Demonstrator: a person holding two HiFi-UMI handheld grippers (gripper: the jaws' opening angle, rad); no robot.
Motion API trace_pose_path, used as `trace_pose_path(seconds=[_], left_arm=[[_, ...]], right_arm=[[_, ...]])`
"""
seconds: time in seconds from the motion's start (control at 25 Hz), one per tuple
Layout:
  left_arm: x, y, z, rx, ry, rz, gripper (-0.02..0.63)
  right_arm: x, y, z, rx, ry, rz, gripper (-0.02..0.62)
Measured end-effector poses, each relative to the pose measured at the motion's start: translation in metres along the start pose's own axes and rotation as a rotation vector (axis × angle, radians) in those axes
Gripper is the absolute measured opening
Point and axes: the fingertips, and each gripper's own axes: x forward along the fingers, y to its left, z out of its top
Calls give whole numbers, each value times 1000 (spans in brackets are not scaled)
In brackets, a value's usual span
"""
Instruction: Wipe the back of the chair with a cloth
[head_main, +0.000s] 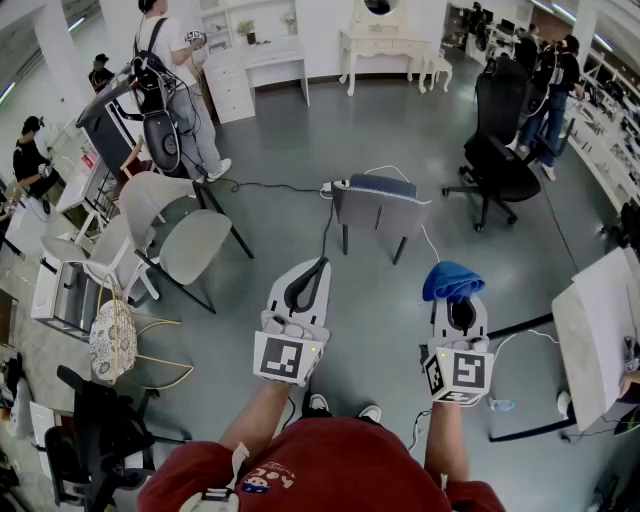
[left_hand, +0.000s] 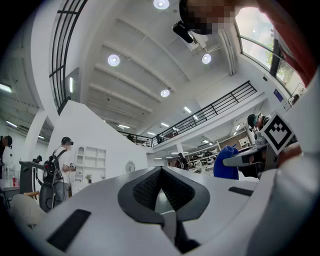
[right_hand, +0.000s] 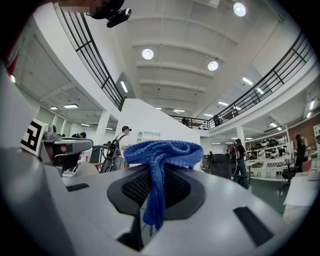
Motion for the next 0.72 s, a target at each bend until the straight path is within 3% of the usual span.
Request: trace_pose_path(seconds=[0.4, 0.72], left_arm=[[2, 12, -7, 0, -3, 3, 14], [-9, 41, -24, -24, 15, -22, 14]], right_arm=[[12, 11, -8, -18, 18, 5, 60], [28, 40, -22, 76, -9, -11, 60]])
